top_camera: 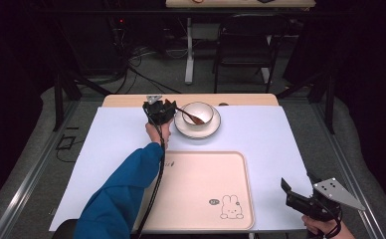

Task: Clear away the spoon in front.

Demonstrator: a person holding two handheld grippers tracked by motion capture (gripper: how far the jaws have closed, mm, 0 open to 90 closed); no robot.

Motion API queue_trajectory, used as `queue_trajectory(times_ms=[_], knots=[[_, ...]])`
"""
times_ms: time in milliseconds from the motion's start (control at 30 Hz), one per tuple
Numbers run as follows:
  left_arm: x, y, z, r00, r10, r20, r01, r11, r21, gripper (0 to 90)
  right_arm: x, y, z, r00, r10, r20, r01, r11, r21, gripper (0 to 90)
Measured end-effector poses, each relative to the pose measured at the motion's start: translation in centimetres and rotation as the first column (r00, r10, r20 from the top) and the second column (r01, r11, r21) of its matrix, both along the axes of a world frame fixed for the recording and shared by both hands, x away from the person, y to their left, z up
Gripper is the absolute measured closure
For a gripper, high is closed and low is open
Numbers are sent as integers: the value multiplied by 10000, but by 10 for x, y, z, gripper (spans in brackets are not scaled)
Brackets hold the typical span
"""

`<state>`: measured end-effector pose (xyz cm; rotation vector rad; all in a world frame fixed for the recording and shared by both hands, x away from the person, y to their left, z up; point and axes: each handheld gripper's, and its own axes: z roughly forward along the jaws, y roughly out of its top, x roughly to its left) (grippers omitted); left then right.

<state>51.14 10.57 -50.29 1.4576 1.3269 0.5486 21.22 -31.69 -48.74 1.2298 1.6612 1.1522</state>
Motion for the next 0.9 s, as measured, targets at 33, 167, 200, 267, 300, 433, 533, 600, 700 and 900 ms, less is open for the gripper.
queue_trajectory(times_ms=[33,167,200,267,300,433,533,600,700,900], knots=[[0,0,1,10000,-16,-1,16,10000,-34,708,0,0,0,10000,-1,2,1,10000,-3,141],[-3,-1,4,9999,-104,120,105,9999,-117,726,0,0,0,10000,-18,-5,18,10000,-4,142],[-3,-1,5,9998,-164,130,165,9998,-132,730,0,0,0,10000,-14,2,14,10000,-48,142],[-4,-2,7,9995,-205,240,210,9996,-203,741,0,0,0,10000,-17,0,17,10000,-45,142],[-5,-3,8,9991,-289,305,295,9993,-216,746,0,0,0,10000,-16,3,16,10000,-42,142],[-7,-4,13,9975,-524,467,532,9984,-173,767,0,0,0,10000,-25,-10,25,10000,-53,142],[-9,-4,16,9961,-678,563,699,9969,-364,784,0,0,0,10000,-40,-23,40,10000,-31,142],[-10,-5,18,9945,-852,608,882,9949,-484,798,0,0,0,10000,-37,-7,37,10000,-51,142],[-11,-5,21,9920,-1033,730,1072,9929,-520,813,0,0,0,10000,-36,-15,36,10000,-37,142],[-11,-5,27,9857,-1429,890,1467,9885,-373,834,0,0,0,10000,-43,-15,43,10000,-43,141]])
